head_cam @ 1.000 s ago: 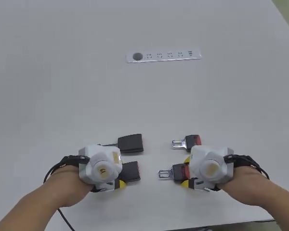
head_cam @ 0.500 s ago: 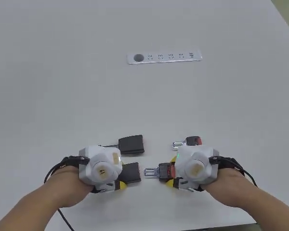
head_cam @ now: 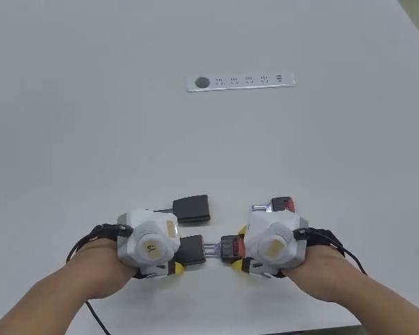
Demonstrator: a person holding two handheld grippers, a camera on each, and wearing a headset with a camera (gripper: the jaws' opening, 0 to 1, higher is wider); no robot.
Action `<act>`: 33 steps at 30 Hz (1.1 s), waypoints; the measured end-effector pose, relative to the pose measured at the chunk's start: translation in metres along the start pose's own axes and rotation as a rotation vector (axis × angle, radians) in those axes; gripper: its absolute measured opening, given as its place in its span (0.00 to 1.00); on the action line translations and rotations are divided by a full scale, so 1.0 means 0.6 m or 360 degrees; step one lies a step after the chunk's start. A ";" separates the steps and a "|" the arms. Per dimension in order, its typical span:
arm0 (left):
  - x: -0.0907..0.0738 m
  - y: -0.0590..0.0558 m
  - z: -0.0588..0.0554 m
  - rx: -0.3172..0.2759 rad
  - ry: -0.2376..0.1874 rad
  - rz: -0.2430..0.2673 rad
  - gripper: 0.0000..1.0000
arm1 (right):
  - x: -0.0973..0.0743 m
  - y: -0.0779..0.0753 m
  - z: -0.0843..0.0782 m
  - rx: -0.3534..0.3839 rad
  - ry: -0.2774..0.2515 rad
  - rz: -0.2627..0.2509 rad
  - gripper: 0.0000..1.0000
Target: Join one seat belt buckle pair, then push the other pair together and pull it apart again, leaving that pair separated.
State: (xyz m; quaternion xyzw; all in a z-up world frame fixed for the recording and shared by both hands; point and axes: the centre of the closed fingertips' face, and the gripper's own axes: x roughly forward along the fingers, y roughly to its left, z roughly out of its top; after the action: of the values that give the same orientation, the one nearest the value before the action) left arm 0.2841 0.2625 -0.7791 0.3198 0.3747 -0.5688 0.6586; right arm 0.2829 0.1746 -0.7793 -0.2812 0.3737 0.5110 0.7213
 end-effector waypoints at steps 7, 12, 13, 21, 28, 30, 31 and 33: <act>0.000 0.000 0.000 0.0012 -0.0015 -0.0007 0.34 | 0.002 0.001 0.004 -0.0051 0.0019 0.0033 0.31; -0.001 -0.001 0.000 0.0027 -0.0032 -0.0009 0.33 | 0.004 0.001 0.007 -0.0114 0.0030 0.0041 0.31; 0.000 -0.001 0.001 0.0032 -0.0034 -0.0008 0.33 | 0.005 0.001 0.008 -0.0120 0.0029 0.0044 0.30; 0.000 -0.002 0.002 0.0045 -0.0032 -0.0012 0.32 | 0.014 0.000 0.017 -0.0142 0.0031 0.0082 0.29; -0.001 -0.003 0.002 0.0035 -0.0046 -0.0012 0.32 | 0.020 0.013 0.021 -0.0076 0.0066 0.0102 0.29; -0.004 -0.003 0.004 0.0032 -0.0058 -0.0010 0.32 | 0.021 0.000 0.024 -0.0143 0.0044 0.0098 0.29; -0.004 -0.003 0.005 0.0033 -0.0059 -0.0011 0.32 | 0.018 0.003 0.026 -0.0142 0.0043 0.0098 0.29; -0.004 -0.002 0.004 0.0033 -0.0060 -0.0011 0.32 | 0.021 0.005 0.025 -0.0116 0.0047 0.0078 0.29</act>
State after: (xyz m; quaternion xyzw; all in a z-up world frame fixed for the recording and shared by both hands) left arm 0.2828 0.2614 -0.7755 0.3146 0.3575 -0.5807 0.6603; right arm 0.2861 0.1941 -0.7812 -0.3054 0.3722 0.5376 0.6922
